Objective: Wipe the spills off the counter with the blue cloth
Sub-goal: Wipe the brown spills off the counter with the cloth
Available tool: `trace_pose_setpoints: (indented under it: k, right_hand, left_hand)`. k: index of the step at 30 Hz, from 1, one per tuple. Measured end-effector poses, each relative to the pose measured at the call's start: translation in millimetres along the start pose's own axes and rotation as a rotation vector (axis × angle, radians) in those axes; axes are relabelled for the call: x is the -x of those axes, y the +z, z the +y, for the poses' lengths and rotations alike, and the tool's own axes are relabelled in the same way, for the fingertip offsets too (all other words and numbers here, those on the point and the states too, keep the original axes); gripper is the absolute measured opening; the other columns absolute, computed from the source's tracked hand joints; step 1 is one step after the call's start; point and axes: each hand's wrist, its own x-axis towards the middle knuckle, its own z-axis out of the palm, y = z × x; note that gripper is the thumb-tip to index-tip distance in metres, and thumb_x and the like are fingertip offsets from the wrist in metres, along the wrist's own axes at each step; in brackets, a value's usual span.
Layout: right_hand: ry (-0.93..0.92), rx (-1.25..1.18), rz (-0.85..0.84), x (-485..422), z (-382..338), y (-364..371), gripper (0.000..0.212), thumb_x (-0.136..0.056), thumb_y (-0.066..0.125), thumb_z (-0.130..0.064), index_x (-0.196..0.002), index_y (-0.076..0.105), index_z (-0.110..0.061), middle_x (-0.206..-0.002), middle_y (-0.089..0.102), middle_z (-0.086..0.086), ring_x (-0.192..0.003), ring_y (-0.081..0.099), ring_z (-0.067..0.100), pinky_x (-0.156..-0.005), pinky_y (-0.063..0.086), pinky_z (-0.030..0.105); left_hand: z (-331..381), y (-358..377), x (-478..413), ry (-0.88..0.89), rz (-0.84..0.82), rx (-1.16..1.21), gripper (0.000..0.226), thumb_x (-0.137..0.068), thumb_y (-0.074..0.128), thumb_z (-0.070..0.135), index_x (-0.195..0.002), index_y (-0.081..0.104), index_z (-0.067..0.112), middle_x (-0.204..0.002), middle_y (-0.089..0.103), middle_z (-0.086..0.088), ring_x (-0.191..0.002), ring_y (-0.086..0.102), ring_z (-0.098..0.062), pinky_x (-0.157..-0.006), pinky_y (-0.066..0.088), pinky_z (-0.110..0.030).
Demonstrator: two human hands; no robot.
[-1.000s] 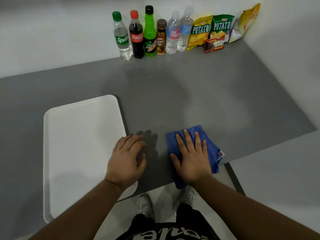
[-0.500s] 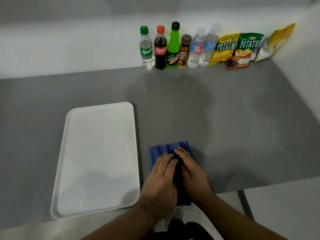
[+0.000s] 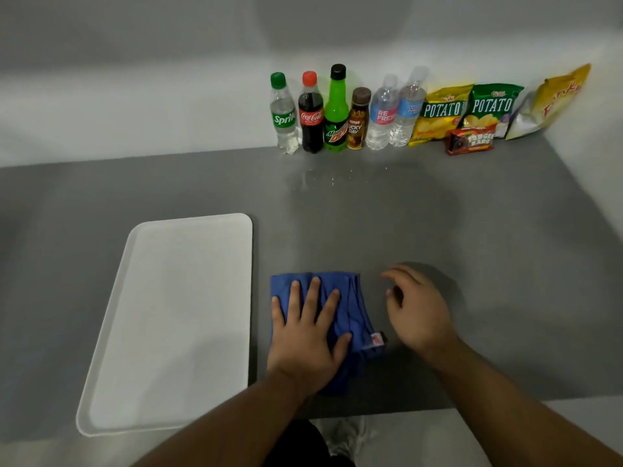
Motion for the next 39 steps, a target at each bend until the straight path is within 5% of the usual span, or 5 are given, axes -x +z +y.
trace_pose_setpoints:
  k: [3, 13, 20, 25, 39]
  right_hand:
    - [0.049, 0.033, 0.023, -16.6, 12.5, -9.2, 0.038, -0.095, 0.064, -0.016, -0.133, 0.065, -0.013, -0.137, 0.062, 0.008, -0.126, 0.057, 0.028, -0.108, 0.047, 0.042]
    - [0.133, 0.014, 0.082, -51.8, 22.4, -13.6, 0.034, -0.090, 0.066, -0.004, -0.124, 0.070, -0.004, -0.132, 0.065, 0.016, -0.119, 0.062, 0.038, -0.107, 0.049, 0.047]
    - [0.159, 0.114, 0.005, -93.1, 18.8, -18.5, 0.045, -0.096, 0.059, -0.013, -0.140, 0.058, -0.003, -0.146, 0.054, 0.018, -0.133, 0.050, 0.037, -0.118, 0.036, 0.042]
    - [0.210, 0.170, -0.002, -119.9, 19.6, -23.9, 0.051, -0.099, 0.053, -0.017, -0.148, 0.051, -0.006, -0.156, 0.046, 0.014, -0.144, 0.039, 0.032, -0.122, 0.029, 0.039]
    - [0.303, 0.113, 0.099, -125.5, 39.2, -37.7, 0.044, -0.101, 0.050, -0.011, -0.144, 0.059, -0.012, -0.154, 0.051, 0.006, -0.141, 0.045, 0.024, -0.120, 0.030, 0.030]
  left_hand:
    - [-11.4, -11.8, -38.3, 0.002, -0.005, -0.005, 0.079, -0.094, 0.005, 0.080, -0.159, -0.021, 0.043, -0.173, -0.023, 0.003, -0.159, -0.023, -0.031, -0.124, -0.020, -0.058]
    - [-54.7, -54.8, -168.5, -0.058, 0.016, 0.001, 0.084, -0.090, 0.008, 0.077, -0.164, -0.003, 0.038, -0.176, -0.008, 0.000, -0.161, -0.013, -0.036, -0.128, -0.006, -0.062]
    - [-95.3, -74.3, -235.5, -0.049, 0.033, -0.021, 0.086, -0.091, 0.014, 0.080, -0.165, 0.000, 0.038, -0.176, -0.005, -0.001, -0.162, -0.008, -0.034, -0.130, -0.001, -0.060]
    - [-114.7, -83.0, -264.9, -0.118, 0.021, -0.054, 0.088, -0.085, 0.014, 0.088, -0.161, -0.003, 0.048, -0.176, -0.006, 0.001, -0.161, -0.008, -0.040, -0.123, -0.003, -0.071]
    - [0.8, -65.0, -313.5, 0.127, 0.051, -0.089, 0.089, -0.095, 0.011, 0.074, -0.166, -0.001, 0.022, -0.175, -0.009, -0.008, -0.160, -0.006, -0.042, -0.127, 0.001, -0.067]
